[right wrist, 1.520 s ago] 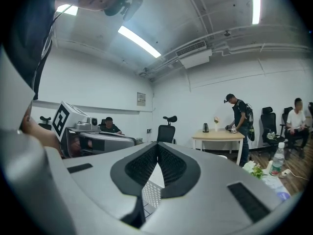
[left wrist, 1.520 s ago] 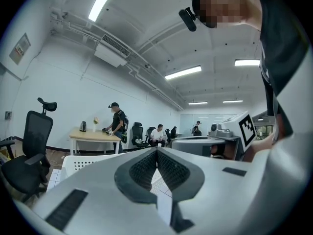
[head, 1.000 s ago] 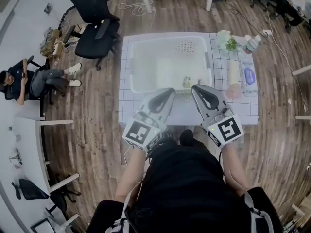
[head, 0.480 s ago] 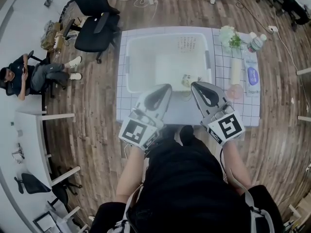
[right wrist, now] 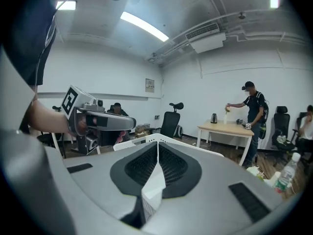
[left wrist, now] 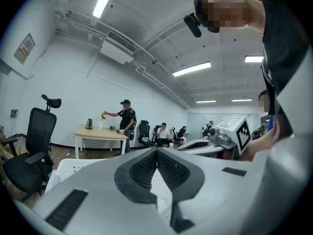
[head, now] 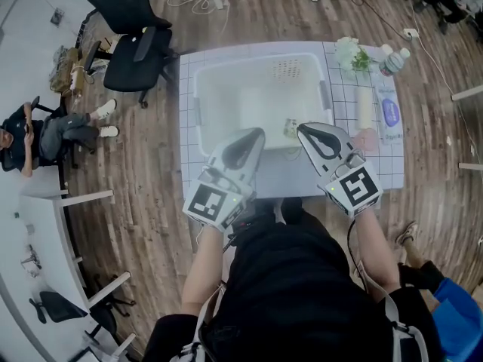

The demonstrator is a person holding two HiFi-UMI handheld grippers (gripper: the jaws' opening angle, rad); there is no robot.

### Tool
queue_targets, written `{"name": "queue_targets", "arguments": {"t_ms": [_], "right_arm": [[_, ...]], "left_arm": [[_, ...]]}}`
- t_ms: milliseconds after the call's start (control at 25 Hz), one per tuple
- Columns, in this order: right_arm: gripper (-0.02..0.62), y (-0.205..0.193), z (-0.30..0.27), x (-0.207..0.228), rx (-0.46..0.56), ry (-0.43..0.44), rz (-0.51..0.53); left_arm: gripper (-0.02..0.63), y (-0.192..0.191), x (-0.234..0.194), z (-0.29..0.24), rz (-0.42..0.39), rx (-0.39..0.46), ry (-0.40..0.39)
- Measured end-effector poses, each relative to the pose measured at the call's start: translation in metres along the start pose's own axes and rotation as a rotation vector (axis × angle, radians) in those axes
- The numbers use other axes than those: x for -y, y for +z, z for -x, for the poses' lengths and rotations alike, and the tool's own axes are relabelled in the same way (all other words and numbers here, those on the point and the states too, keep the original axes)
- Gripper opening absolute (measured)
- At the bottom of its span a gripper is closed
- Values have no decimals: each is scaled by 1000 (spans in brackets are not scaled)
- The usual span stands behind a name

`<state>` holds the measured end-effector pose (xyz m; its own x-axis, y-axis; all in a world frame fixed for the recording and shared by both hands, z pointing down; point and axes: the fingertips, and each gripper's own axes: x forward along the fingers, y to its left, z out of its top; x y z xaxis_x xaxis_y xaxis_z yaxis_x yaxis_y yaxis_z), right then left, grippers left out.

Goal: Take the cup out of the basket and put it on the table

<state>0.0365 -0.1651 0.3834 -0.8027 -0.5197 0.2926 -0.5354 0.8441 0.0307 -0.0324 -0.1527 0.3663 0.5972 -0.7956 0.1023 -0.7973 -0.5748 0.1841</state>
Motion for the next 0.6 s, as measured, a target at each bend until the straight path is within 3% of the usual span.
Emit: {"name": "queue_targets", "arguments": {"t_ms": [280,400,600], "right_arm": [[20,-13,-24,6,-88,18,35],[92,-18,-33,10,-135,24,61],[112,-26,-47,18,-204,38,105]], "left_arm": [[11,-7,-13,-3,5,-20,-32],[11,-7,-19,-5,8,-10,-40],[11,-10,-27,-9,-10,-26,-54]]}}
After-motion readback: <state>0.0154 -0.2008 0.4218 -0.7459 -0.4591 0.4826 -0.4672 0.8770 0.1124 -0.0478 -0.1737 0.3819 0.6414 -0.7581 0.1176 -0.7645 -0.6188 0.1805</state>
